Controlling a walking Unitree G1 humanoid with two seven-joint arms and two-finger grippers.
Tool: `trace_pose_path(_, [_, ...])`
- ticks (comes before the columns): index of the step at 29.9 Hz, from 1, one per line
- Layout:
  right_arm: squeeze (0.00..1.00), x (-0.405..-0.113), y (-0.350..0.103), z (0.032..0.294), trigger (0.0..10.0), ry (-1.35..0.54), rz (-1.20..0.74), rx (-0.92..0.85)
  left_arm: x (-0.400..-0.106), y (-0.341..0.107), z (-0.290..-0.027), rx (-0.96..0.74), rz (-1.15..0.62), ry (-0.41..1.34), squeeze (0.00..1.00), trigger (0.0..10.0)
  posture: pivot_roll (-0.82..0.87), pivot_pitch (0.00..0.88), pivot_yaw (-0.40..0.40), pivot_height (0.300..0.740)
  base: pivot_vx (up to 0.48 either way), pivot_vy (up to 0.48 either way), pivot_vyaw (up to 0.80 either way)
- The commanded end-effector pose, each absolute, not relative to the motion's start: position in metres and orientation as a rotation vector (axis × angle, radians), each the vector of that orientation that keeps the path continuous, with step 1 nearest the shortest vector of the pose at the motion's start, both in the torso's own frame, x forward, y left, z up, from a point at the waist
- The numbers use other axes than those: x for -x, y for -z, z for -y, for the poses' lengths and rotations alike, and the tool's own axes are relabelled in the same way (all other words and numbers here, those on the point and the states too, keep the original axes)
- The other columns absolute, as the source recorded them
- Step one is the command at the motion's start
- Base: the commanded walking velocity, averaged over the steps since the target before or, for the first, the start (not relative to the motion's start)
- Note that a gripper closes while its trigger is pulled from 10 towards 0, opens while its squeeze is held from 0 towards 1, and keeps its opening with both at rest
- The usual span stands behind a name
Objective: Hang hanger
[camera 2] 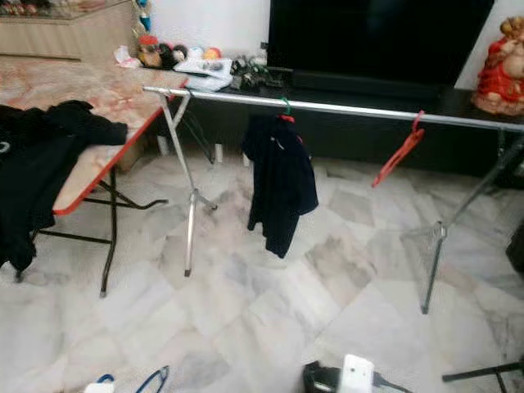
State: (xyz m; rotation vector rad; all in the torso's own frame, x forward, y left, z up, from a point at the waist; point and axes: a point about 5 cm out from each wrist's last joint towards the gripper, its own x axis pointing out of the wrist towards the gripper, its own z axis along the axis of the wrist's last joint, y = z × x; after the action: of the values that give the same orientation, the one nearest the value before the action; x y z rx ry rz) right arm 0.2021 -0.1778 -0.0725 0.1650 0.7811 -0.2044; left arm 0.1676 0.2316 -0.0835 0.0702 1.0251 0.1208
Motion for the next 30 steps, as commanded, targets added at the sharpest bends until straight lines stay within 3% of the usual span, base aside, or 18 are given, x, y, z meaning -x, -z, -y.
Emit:
trace_pose_path(1, [0.00,-0.2019,0.0714,0.1866,10.0,0.224,-0.775,-0.150,-0.1656,0.0861,-0.2251,-0.071,-1.042,-0.101,0.00,10.0,0.10,0.036,0.002,0.740,0.000,0.000,0.00])
trace_pose_path(21, [0.00,-0.2020,0.0712,0.1882,10.0,0.236,-0.774,-0.152,-0.1654,0.0860,-0.2245,-0.058,-1.030,-0.085,0.00,10.0,0.10,0.026,0.005,0.740,0.000,0.000,0.00])
trace_pose_path(30, [0.00,-0.2024,0.0711,0.1875,10.0,0.233,-0.774,-0.153,-0.1653,0.0858,-0.2247,-0.064,-1.026,-0.077,0.00,10.0,0.10,0.014,0.011,0.740,-0.262,0.000,0.00])
